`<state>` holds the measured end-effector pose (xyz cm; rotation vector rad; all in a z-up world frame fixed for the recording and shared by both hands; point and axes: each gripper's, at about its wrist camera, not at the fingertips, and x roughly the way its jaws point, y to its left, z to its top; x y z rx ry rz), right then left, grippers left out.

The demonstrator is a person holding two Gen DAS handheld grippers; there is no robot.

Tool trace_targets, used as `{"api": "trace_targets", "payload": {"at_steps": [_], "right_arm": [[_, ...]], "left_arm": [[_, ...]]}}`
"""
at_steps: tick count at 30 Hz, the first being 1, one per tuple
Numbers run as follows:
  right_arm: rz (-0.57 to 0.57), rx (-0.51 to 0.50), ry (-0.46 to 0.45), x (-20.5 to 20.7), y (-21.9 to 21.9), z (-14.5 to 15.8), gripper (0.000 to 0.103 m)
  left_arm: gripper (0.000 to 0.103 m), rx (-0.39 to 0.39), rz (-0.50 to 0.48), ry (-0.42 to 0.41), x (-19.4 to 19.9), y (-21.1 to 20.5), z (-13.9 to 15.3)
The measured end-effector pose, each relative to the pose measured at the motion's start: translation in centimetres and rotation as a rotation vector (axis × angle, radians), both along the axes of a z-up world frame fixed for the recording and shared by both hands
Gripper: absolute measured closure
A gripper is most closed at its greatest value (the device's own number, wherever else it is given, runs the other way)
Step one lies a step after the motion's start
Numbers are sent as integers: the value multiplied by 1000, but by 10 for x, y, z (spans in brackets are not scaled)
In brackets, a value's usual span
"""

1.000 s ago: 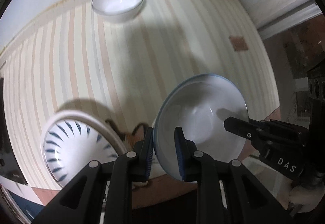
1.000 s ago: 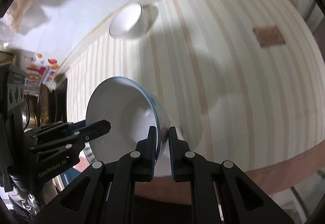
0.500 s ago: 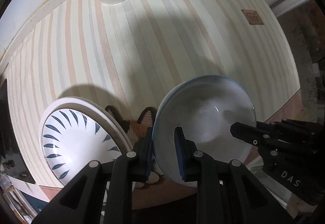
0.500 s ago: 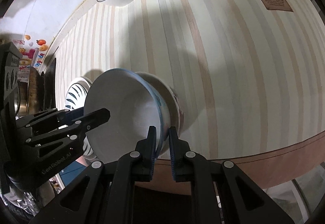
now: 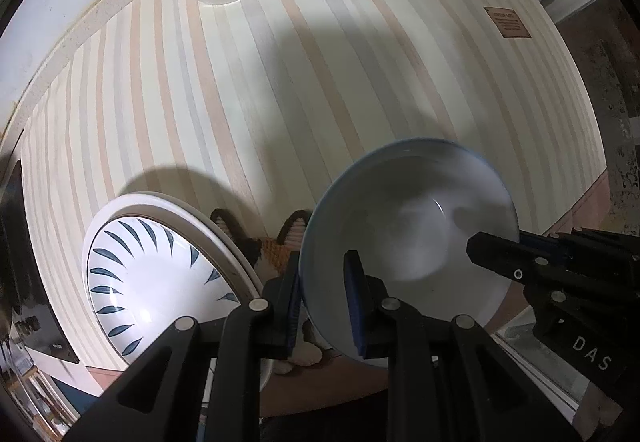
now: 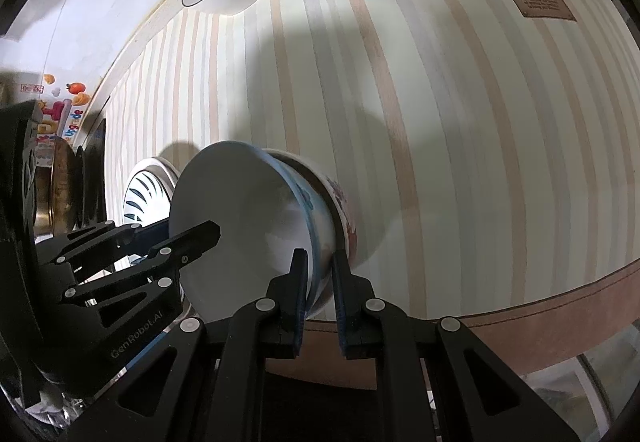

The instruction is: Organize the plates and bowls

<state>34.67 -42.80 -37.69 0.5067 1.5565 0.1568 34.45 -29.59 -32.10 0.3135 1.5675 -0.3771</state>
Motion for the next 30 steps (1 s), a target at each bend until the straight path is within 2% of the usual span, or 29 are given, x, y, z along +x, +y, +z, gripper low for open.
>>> {"api": "trace_targets", "payload": {"at_steps": [7,19,26,30], "right_arm": [[2,-10,4,1,-1,3,84],[48,-42,-5,1,2,9,84],[46,-21,5,2,-2,12,84],[49,-10,-5,6,-8,22,84]], "left_arm": [[85,-2,2,15,0,4,-7],[85,1,3,17,3,4,-11],[85,-22,16,22,4,11,-3],[85,-53,33,1,9,20,13]]}}
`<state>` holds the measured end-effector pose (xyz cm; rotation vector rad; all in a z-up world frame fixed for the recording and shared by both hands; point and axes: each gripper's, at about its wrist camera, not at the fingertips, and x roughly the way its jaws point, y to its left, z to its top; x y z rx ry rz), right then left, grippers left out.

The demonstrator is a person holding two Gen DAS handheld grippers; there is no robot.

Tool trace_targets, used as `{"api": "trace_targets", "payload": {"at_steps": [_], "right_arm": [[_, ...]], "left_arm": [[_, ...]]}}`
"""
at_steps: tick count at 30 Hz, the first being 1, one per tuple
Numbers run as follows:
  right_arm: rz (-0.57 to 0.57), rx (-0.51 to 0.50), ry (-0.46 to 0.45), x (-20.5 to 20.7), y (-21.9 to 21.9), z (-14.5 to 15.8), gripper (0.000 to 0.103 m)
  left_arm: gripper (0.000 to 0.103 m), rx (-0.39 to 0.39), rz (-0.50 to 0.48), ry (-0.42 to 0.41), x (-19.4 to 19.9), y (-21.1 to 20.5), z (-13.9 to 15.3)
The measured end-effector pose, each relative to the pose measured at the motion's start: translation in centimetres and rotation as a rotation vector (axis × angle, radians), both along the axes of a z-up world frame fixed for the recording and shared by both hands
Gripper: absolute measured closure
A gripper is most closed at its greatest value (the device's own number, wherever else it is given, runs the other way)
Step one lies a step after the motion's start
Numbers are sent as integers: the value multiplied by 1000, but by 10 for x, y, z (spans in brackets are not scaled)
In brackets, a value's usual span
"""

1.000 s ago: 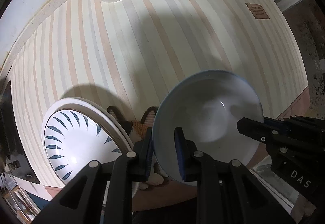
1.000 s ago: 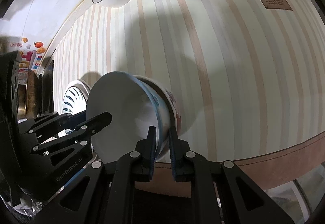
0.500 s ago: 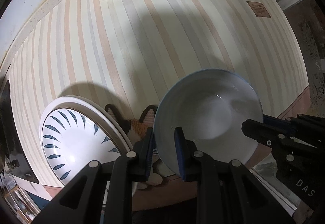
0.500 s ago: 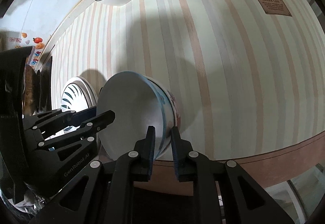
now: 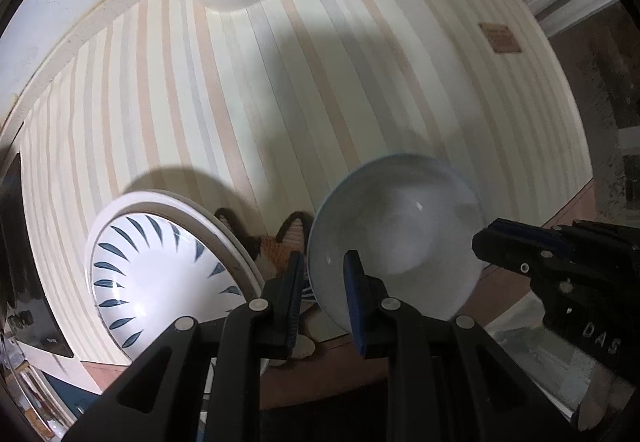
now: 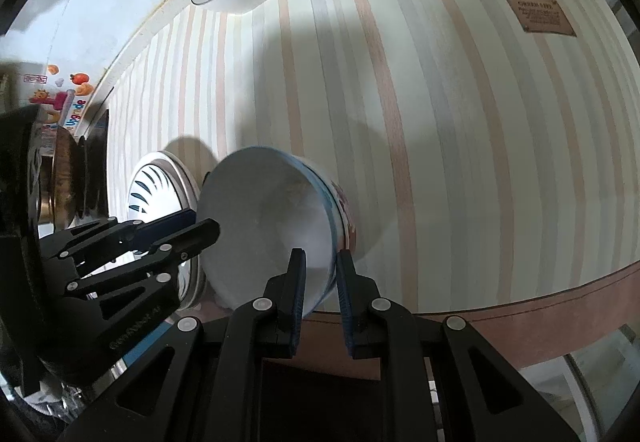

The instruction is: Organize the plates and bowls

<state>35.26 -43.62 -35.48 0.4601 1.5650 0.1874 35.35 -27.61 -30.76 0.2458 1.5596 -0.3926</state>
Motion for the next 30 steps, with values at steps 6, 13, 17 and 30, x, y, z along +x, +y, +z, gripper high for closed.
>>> {"api": "trace_targets", "payload": {"at_steps": [6,13,17,30], "right_arm": [[4,-5,-88,37,-10,38,84],[13,15,-166,137,-10,51,68],[10,15,-187,203,-1,39,67],[-3,0,-93,309,22,-36,67]], "left_arm": [[84,-41,47,-70,35,10,31],[76,-88,218,-125,136,40,35],[76,-91,321,-129,195,61,18],[76,-128,416,-16,271,68,-52]]}}
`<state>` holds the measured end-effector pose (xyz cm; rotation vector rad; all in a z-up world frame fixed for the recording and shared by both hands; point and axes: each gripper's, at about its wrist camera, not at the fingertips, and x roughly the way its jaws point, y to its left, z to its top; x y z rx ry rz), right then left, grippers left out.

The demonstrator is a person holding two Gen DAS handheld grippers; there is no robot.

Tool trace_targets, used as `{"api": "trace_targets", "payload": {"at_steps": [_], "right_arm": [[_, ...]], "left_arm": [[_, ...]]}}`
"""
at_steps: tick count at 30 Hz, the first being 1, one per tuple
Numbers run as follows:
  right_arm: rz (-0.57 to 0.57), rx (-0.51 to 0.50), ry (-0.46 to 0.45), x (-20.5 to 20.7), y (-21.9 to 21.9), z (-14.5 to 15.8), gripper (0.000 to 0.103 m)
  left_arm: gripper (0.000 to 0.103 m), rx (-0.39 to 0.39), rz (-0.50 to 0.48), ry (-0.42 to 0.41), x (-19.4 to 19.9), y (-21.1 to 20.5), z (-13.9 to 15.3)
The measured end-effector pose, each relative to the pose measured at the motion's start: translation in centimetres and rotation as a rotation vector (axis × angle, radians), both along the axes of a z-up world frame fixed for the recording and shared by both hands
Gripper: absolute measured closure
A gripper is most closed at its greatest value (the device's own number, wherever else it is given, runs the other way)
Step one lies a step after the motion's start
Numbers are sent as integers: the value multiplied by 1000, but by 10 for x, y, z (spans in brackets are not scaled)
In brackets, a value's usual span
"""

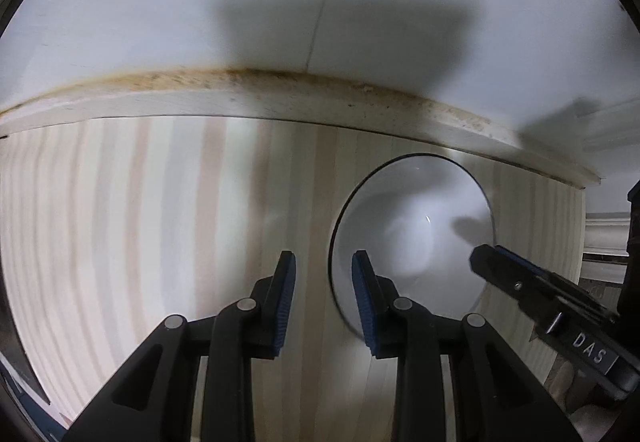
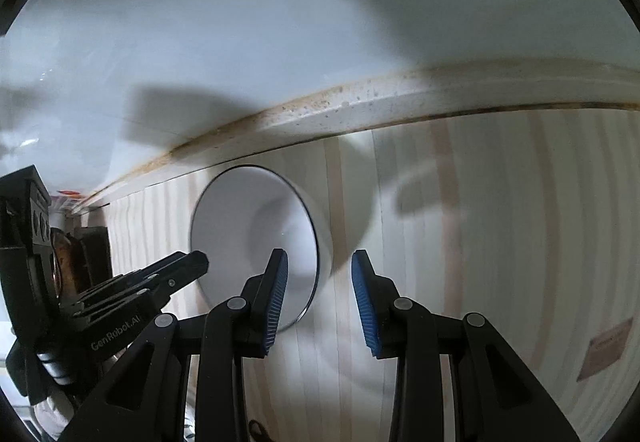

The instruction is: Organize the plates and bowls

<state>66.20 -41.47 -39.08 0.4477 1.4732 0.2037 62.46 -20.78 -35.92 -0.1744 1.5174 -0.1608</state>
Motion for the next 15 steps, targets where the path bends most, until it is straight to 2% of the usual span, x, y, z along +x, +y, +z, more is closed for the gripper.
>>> {"api": "trace_targets", "payload": {"at_steps": [2,3,4,5,8,15], "right_arm": [[4,8,14,4,1,-9,68],[4,2,14,5,1,-12,74],[9,-4,8,3,1,-13,87],[19,-11,3,4,2,-15,90],[40,-34,-11,3,8,-14,92],[59,-56,-10,-2,16,-14,92]], "left_arm": [[78,-7,-4,-2,1,-4,-4],[84,-9,-9,-6,1,-6,-6],[87,-16,-16,-8,1,-8,-8],[87,-15,-22,-8,0,-10,-9],[88,9,-31,-30,-5,-14,-8],[88,10,-29,-33,-11,-10,-4]]}}
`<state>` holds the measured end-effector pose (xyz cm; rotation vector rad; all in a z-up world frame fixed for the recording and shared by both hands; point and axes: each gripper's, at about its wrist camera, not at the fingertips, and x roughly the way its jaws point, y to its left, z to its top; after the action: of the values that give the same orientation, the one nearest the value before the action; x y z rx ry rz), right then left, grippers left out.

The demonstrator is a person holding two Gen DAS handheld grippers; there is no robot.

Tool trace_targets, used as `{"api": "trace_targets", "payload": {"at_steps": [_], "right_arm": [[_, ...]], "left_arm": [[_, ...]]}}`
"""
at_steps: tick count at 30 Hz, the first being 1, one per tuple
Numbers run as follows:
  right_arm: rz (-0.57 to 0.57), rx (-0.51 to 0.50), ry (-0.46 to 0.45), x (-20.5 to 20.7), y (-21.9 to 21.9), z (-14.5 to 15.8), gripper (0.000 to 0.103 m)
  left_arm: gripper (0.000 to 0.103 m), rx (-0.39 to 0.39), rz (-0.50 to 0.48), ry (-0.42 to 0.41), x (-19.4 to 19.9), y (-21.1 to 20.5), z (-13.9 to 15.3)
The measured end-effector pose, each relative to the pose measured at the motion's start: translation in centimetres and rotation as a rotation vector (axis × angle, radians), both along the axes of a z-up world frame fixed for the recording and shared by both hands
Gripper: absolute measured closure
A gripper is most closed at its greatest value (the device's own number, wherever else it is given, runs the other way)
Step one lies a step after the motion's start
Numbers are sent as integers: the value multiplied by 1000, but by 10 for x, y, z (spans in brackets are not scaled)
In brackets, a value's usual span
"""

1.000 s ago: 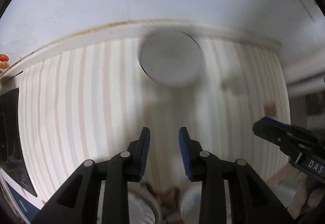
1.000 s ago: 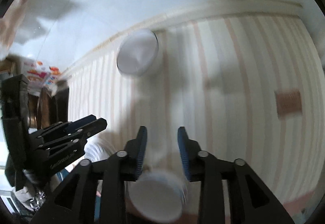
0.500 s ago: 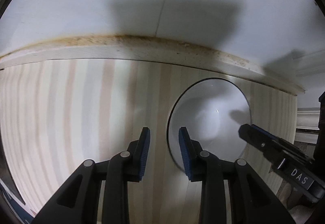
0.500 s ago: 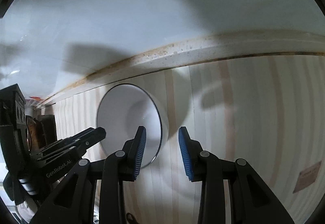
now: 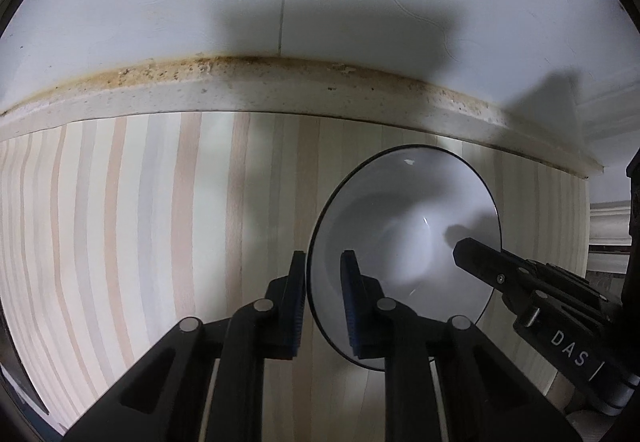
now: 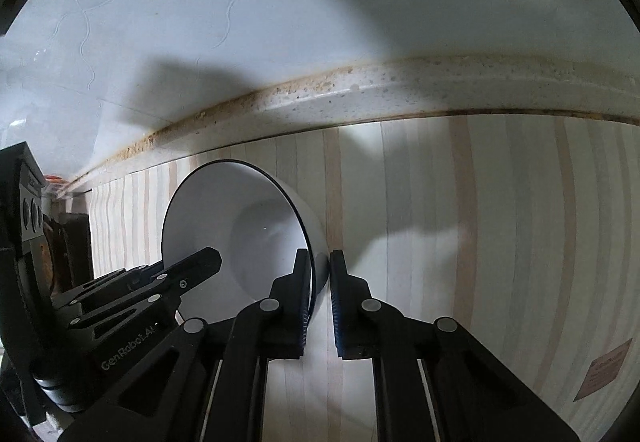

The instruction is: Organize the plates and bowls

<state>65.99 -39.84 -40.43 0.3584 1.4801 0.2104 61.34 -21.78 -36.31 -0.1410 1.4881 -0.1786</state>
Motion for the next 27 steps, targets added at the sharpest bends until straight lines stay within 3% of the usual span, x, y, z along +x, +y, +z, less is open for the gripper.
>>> {"api": "trace_targets", "payload": {"at_steps": [6,12,27], "right_arm": [[14,-8,-10,-10,8,8,92],[18,-5,-48,-35,13,39,92],[12,-8,-116,-170,18,124,92]], "left_arm": [[88,11,-10,-32,-8,-12,15],[88,9,-29,-76,-38,-11,39],[88,-8,-112,-151,-148,0,106]]}}
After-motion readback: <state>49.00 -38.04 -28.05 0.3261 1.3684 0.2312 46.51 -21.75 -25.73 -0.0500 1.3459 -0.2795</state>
